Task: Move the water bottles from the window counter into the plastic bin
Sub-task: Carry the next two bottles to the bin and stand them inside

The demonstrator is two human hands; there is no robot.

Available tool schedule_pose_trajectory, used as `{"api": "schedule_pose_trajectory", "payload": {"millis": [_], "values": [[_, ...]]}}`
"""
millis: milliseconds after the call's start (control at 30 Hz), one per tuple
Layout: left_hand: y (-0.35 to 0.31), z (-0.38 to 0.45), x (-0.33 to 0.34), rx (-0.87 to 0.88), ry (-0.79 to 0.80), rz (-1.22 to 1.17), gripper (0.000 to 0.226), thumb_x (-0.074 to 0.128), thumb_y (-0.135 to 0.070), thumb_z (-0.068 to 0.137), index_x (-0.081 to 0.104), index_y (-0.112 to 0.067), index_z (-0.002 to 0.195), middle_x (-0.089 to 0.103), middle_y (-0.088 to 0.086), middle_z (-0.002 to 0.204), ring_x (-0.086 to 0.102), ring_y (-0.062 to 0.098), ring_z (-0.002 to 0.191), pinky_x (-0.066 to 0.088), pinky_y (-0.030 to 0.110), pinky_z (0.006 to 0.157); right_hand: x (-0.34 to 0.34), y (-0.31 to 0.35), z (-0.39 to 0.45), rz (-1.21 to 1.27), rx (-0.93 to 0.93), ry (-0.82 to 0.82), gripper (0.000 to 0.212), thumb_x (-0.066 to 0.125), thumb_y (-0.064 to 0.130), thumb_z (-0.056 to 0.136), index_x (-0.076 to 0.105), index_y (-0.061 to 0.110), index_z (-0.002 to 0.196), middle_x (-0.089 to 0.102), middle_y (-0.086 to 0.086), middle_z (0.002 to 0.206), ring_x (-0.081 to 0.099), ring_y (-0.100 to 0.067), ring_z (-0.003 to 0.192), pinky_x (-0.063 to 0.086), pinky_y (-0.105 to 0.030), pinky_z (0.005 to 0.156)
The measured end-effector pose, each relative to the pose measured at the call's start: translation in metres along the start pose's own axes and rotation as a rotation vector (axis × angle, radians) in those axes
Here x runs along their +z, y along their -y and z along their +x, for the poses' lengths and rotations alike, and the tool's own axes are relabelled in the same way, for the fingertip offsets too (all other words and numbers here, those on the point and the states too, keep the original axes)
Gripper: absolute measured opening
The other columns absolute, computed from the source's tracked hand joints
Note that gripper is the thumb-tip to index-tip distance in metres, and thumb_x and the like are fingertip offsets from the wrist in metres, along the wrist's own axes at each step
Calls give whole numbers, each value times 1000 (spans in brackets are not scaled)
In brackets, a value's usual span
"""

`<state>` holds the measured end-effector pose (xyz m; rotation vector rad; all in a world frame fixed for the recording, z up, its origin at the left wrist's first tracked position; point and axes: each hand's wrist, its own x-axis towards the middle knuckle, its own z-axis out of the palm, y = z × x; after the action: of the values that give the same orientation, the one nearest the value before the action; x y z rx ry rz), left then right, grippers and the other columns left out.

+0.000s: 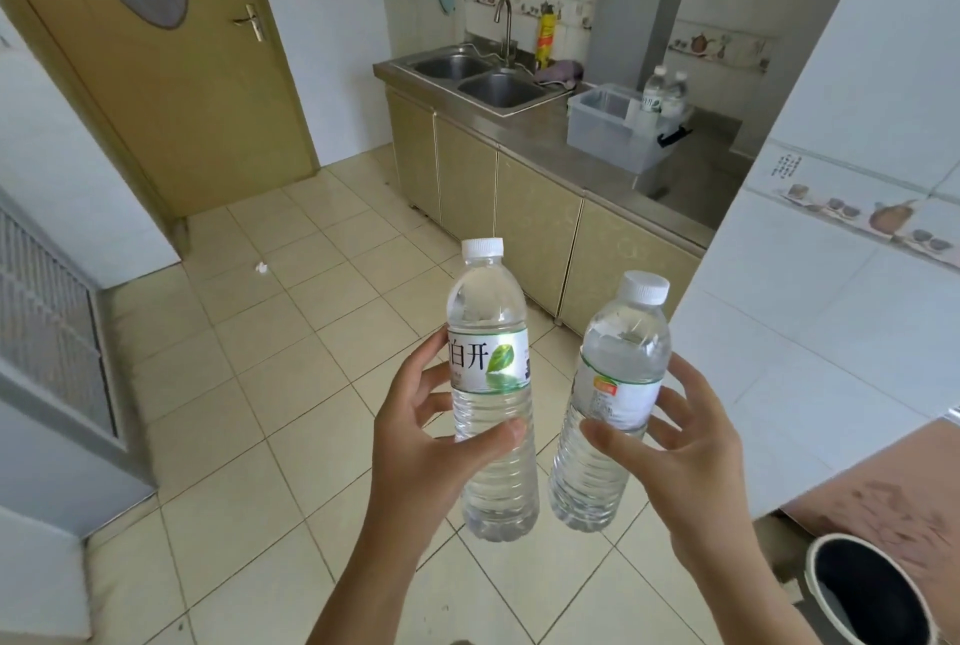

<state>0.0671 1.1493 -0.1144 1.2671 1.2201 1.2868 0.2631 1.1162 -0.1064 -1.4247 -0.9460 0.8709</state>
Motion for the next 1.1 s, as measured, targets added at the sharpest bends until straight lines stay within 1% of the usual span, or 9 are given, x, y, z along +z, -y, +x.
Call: {"api": "schedule_pose_trajectory", "payload": {"millis": [100, 233, 367, 500, 733, 867, 1000, 1067, 1100], "values": [[9, 56, 13, -3, 6, 8, 85, 91, -24, 42, 56, -69, 105, 71, -19, 108, 66, 3, 96, 51, 12, 64, 13, -3, 52, -4, 9, -18, 76, 88, 1, 57, 57, 49, 107, 71, 14, 102, 68, -9, 97, 50, -48, 96], [22, 143, 30, 1, 40, -8, 83, 89, -30, 39, 56, -68, 105, 71, -17, 108, 67, 5, 96, 51, 11, 66, 38, -6, 127, -9, 18, -38, 74, 86, -2, 57, 57, 48, 103, 70, 25, 96, 68, -2, 90, 53, -46, 92], [31, 237, 48, 5, 105, -24, 84, 90, -20, 46, 56, -65, 109, 71, -15, 112, 66, 8, 99, 51, 12, 69, 64, -4, 208, -24, 8, -83, 74, 86, -5, 57, 58, 46, 104, 72, 21, 94, 70, -5, 88, 55, -48, 87], [31, 327, 65, 29, 152, 0, 85, 91, -22, 47, 53, -69, 107, 69, -17, 113, 65, 1, 99, 50, 9, 70, 86, 2, 284, -16, -1, -135, 79, 87, -3, 56, 57, 43, 112, 73, 14, 98, 70, -10, 90, 55, -49, 87], [37, 446, 115, 30, 236, -2, 84, 90, -25, 45, 53, -70, 106, 69, -19, 112, 64, 0, 99, 53, 15, 69, 92, 0, 399, -22, 3, -209, 81, 89, 1, 56, 56, 37, 121, 72, 5, 106, 69, -13, 98, 53, -47, 91], [49, 507, 155, 17, 259, -24, 84, 89, -31, 41, 56, -64, 111, 69, -18, 113, 64, 7, 101, 54, 20, 66, 82, -9, 469, -47, 6, -246, 78, 90, 4, 54, 58, 38, 117, 72, 10, 102, 67, -8, 99, 52, -43, 93], [62, 571, 204, 7, 256, -39, 85, 90, -30, 40, 58, -62, 112, 70, -15, 112, 64, 7, 98, 55, 22, 67, 69, -21, 552, -66, -15, -245, 77, 89, 1, 55, 57, 39, 113, 71, 18, 100, 65, 1, 98, 50, -30, 91], [64, 604, 231, 9, 250, -27, 84, 89, -29, 40, 58, -63, 110, 70, -17, 111, 65, 3, 98, 57, 28, 71, 62, -25, 598, -88, -18, -238, 75, 89, 2, 55, 57, 40, 111, 69, 22, 102, 64, 1, 98, 49, -31, 92], [65, 621, 245, 11, 246, -19, 84, 90, -28, 41, 57, -63, 111, 70, -17, 112, 65, 3, 100, 58, 34, 76, 57, -27, 621, -89, -19, -239, 74, 90, 2, 55, 57, 39, 111, 70, 18, 103, 65, -2, 99, 50, -35, 93]]}}
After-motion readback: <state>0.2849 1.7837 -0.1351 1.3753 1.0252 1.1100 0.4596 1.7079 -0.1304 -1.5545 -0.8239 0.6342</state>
